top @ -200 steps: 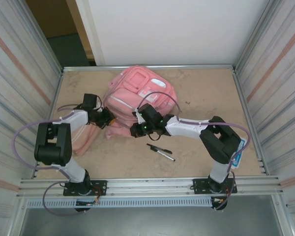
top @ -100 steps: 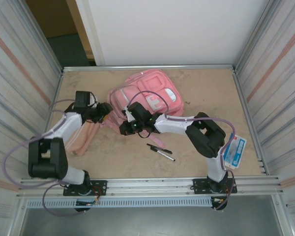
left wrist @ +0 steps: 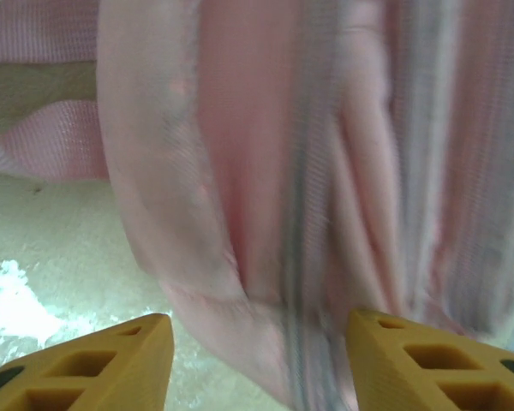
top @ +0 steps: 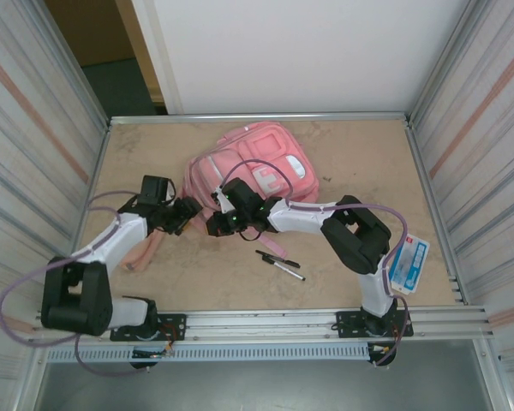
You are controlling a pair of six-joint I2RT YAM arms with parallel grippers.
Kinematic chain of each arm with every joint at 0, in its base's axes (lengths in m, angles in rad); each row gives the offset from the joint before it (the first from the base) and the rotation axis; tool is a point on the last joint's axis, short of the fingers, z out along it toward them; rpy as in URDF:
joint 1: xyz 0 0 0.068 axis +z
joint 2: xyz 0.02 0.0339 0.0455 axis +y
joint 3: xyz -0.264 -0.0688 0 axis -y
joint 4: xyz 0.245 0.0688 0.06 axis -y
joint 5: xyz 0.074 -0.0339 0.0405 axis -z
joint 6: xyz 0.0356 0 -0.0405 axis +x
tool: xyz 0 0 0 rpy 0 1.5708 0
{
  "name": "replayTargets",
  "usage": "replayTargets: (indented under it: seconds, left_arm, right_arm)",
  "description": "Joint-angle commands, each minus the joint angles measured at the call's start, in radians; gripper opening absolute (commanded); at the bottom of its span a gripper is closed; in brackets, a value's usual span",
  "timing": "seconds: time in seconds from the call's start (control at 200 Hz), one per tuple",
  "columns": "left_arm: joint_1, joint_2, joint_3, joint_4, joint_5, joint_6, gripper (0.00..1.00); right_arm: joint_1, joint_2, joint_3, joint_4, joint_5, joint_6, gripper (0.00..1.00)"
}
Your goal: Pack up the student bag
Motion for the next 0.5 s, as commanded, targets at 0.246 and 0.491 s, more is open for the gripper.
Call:
replayTargets:
  seconds: [0.246, 0.491]
  left_arm:
    - [-0.009, 0.155, 0.101, 0.061, -0.039, 0.034, 0.05]
    - [0.023, 0.25, 0.163, 0.069, 0.076, 0.101, 0.0]
  right_arm:
    - [-0.006, -0.137, -0.158, -0.013, 0.033, -0.033, 0.0]
    - [-0.063, -0.265, -0.327, -0.033, 0.071, -0.055, 0.0]
